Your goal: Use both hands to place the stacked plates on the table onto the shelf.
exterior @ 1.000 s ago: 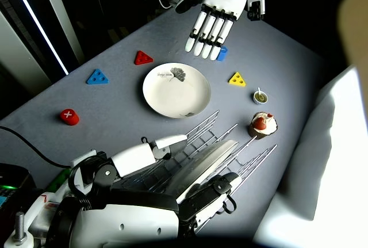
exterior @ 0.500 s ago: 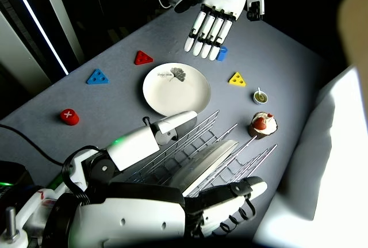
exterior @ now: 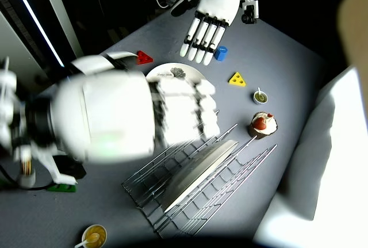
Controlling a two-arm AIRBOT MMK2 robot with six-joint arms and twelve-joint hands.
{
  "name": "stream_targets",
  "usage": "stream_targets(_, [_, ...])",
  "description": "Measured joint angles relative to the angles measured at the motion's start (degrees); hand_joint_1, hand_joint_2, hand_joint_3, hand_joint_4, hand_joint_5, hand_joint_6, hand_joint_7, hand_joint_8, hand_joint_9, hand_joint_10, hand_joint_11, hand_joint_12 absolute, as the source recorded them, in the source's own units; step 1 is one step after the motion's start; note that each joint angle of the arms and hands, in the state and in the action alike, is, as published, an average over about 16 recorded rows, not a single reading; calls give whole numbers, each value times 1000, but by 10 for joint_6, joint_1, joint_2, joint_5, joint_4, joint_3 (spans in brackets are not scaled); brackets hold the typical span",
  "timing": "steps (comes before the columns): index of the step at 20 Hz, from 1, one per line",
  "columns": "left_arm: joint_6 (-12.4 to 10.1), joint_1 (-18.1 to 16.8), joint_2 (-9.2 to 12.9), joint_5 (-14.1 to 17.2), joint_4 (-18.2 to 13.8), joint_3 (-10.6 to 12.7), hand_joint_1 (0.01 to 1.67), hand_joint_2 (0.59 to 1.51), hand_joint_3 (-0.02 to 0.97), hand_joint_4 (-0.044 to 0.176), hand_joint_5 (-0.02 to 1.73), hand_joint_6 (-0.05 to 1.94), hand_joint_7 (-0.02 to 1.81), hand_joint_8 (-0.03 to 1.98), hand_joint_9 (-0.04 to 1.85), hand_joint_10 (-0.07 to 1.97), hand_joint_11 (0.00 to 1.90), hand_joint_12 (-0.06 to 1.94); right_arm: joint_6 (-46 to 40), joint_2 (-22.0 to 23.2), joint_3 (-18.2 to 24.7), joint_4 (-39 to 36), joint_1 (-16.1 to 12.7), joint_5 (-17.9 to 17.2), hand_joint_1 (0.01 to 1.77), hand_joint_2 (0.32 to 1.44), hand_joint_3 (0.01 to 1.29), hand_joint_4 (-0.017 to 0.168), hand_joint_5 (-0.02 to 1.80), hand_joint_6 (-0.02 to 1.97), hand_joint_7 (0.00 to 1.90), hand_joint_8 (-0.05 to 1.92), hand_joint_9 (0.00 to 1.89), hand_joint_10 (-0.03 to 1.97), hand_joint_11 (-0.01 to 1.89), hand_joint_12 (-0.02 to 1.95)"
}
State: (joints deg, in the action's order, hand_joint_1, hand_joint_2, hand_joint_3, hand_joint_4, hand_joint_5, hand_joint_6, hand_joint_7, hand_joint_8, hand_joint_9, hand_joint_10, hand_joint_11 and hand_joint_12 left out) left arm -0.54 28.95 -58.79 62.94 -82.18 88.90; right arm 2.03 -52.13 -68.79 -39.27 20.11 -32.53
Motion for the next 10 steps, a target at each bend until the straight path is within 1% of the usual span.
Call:
stream_targets(2, [4,4,0,-12,-4,-4,100,926,0,0,139,18,143,15,140,8,144,19,84,21,48,-12,8,11,339,937,14,-1,187,11,236,19,243,3,200,18])
stream_targets(5, [9,10,0,-28,-9,-10,99,927,0,0,139,18,147,15,143,8,146,19,213,47,112,1,29,34,330,915,14,1,163,11,209,19,214,3,180,18])
stream_targets(7, [12,14,0,-39,-14,-15,98,927,0,1,139,18,150,15,145,8,147,19,293,60,147,25,45,50,362,895,14,2,148,12,194,19,198,3,171,18])
stream_targets(10, [15,17,0,-53,-21,-21,98,928,0,1,141,17,152,15,149,8,149,19,407,74,190,72,70,72,456,866,14,3,130,12,176,19,179,3,165,18])
